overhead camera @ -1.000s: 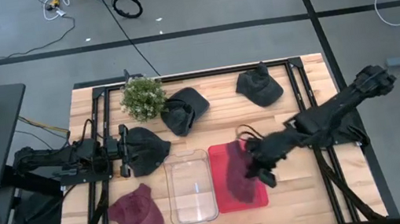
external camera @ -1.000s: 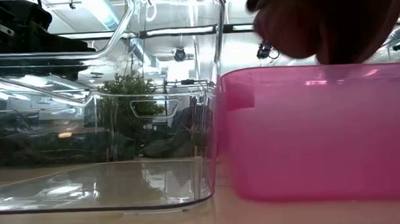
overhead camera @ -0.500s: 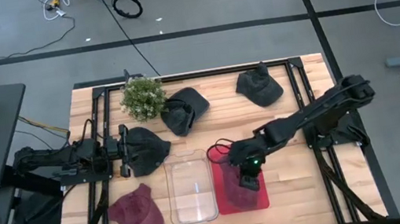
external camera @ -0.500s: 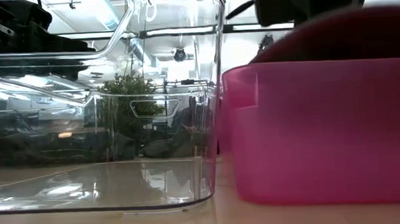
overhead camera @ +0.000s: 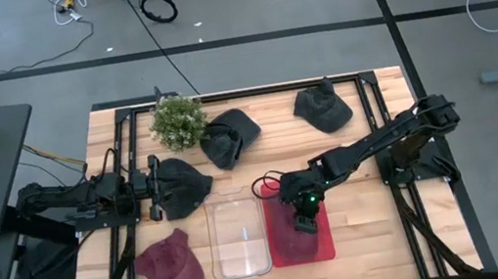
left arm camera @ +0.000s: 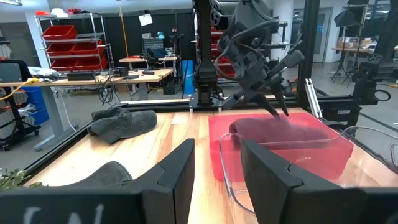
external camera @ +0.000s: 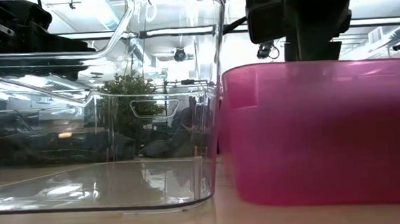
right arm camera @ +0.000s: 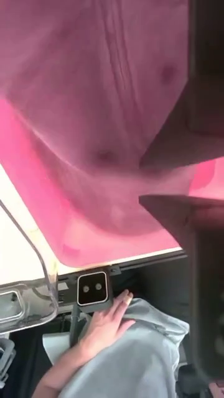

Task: Pick & Place hat
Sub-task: Put the right red cap into the red bin, then put the top right black cap into the transparent bin

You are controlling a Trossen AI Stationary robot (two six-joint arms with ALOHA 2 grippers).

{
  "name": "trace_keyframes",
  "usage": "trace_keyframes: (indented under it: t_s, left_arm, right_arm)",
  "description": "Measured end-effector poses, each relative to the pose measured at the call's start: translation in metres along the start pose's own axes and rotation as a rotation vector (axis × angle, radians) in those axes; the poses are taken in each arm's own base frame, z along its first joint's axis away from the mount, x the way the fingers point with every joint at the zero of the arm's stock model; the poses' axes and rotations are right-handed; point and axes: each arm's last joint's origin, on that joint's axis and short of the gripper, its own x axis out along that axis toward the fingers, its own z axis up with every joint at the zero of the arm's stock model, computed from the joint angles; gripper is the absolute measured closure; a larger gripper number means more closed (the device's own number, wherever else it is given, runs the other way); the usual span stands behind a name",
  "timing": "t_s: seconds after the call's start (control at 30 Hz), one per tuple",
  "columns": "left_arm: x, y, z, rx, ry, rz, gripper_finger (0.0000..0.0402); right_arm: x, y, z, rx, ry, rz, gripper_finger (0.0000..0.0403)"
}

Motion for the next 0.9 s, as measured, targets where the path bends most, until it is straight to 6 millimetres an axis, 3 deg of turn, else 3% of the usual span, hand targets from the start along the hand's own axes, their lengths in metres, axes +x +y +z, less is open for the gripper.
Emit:
trace_keyframes:
  t_s: [0.23, 0.4, 0.6, 0.9]
  left_arm:
    - [0.0, 0.0, 0.0, 0.0, 0.0, 0.0, 0.0266]
    - [0.0, 0.0, 0.0, 0.0, 0.0, 0.0, 0.0266]
    - [0.0, 0.0, 0.0, 0.0, 0.0, 0.0, 0.0266]
    - [0.0, 0.0, 0.0, 0.0, 0.0, 0.0, 0.0266]
  right_arm:
    - [-0.005, -0.002, 0.003, 0.057, 0.001, 0.021, 0.022]
    - [-0.016, -0.006, 0.008, 0.076, -0.055, -0.003, 0.0181]
    - [-0.033, -0.013, 0.015, -0.049, -0.183, -0.131, 0.0178]
    - [-0.07, -0.023, 0.018, -0.278, -0.343, -0.419, 0.0214]
